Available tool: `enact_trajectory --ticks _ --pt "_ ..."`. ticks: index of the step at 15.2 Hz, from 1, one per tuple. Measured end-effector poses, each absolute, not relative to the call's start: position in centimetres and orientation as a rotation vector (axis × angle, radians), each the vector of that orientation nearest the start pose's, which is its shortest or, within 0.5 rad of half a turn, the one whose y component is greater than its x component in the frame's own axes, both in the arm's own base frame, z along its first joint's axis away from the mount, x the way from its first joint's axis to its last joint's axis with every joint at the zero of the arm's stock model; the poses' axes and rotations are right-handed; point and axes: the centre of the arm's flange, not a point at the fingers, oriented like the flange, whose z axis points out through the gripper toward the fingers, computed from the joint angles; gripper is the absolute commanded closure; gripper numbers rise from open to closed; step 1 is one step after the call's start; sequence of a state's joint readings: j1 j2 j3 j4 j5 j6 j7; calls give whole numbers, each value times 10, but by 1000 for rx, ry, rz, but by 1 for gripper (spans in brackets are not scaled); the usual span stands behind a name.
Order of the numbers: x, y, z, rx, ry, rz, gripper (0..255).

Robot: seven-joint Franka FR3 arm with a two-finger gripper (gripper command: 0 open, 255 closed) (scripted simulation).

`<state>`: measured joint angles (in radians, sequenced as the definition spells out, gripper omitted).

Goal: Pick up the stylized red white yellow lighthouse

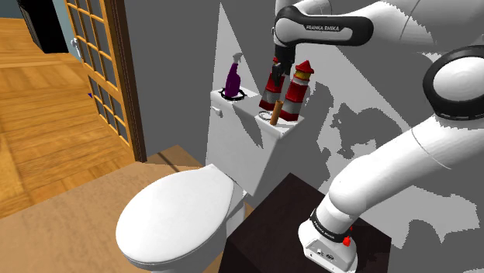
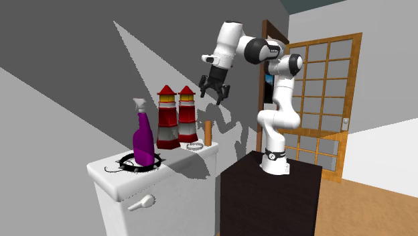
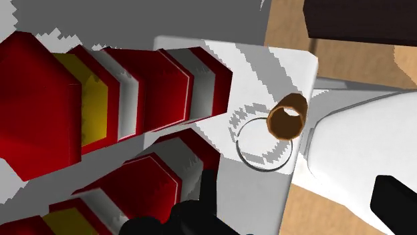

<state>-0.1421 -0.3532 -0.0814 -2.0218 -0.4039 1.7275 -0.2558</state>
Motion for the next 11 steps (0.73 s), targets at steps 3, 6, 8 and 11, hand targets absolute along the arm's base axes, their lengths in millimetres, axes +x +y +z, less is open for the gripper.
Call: enact_trajectory --ticks 3,6,8,11 --pt "448 -160 614 -3576 -187 68 0" --pt "476 -181 624 -3638 -219 79 0" --pt "490 -196 631 -3679 -241 89 0" --pt "515 -216 644 -3740 -276 103 0"
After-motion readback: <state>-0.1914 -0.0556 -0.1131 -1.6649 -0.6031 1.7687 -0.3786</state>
